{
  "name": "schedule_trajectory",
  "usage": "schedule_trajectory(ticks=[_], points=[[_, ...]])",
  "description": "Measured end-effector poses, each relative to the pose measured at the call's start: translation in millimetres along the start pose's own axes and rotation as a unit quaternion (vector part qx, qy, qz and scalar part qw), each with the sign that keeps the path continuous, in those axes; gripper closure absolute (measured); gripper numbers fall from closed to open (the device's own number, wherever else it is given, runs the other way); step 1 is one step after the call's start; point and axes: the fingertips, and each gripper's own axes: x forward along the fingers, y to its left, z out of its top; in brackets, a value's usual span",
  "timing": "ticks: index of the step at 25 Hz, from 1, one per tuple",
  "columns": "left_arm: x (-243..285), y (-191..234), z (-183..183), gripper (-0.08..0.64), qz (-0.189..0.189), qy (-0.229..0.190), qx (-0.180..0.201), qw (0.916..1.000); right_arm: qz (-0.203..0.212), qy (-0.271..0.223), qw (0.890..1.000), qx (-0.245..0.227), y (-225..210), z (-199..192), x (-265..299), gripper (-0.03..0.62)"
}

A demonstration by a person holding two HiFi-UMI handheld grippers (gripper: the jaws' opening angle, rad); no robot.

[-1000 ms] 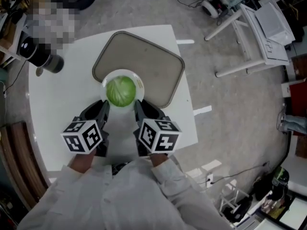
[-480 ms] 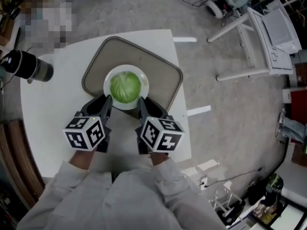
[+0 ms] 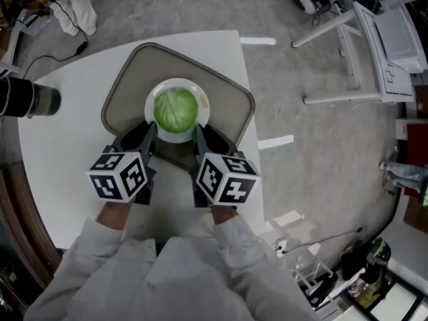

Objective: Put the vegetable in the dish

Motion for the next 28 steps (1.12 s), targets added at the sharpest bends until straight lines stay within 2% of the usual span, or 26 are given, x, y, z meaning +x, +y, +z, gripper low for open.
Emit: schedule_trajectory(ticks=[11,17,21,28], points=[[10,8,-6,0.499,0.027,0.02,0.003,0.9994,-0.003,0.043,0.999,-0.021,-4,-8,16,0.52],[12,11,-7,0.497,0.033,0.019,0.008,0.9992,-0.011,0.046,0.998,-0.037,-4,-9,18,0.516],[12,13,-7,0.494,0.042,0.021,0.025,0.9986,-0.014,0.047,0.998,-0.048,-3,-9,19,0.514],[8,10,-1,0.491,0.048,0.01,0.053,0.9974,-0.015,0.047,0.994,-0.102,-4,-7,18,0.505]])
